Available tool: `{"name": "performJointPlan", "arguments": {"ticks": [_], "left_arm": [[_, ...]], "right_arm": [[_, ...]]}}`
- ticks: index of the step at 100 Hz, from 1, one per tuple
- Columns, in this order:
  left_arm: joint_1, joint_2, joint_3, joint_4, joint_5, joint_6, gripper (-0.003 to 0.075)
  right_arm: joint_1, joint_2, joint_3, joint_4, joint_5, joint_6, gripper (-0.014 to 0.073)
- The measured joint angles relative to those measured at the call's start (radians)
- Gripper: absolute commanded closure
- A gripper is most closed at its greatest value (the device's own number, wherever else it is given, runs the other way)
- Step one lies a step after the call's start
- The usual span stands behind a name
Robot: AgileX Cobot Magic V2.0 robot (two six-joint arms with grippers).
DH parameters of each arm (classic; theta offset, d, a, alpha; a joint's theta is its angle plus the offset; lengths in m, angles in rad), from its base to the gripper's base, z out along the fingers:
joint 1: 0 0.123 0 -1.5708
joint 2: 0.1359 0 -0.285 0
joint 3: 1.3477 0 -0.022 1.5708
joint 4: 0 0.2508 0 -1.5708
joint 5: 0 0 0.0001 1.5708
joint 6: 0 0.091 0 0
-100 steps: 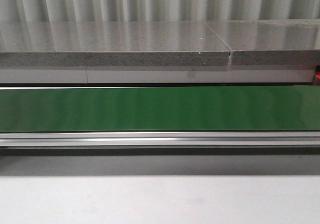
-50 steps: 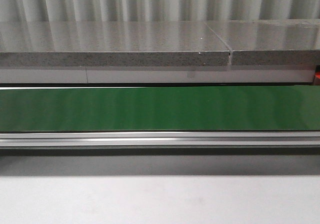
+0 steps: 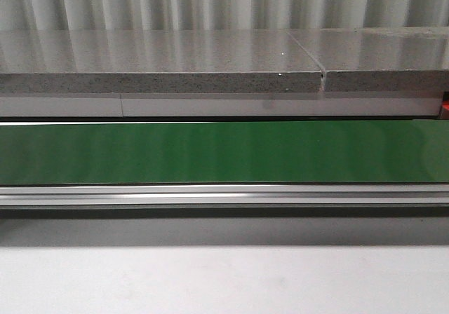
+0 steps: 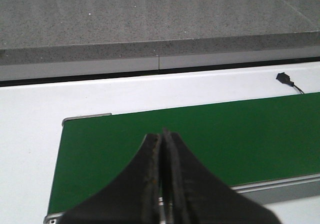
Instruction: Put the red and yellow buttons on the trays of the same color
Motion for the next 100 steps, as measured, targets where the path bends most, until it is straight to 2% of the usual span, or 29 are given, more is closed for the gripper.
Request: {"name": "performJointPlan", "arguments": {"ticks": [100], "left_arm": [[0.0,0.0,0.0,0.0,0.0,0.0,0.074]], "right_arm": [[-0.004,0.0,0.0,0.0,-0.012,0.004,0.0713]]}}
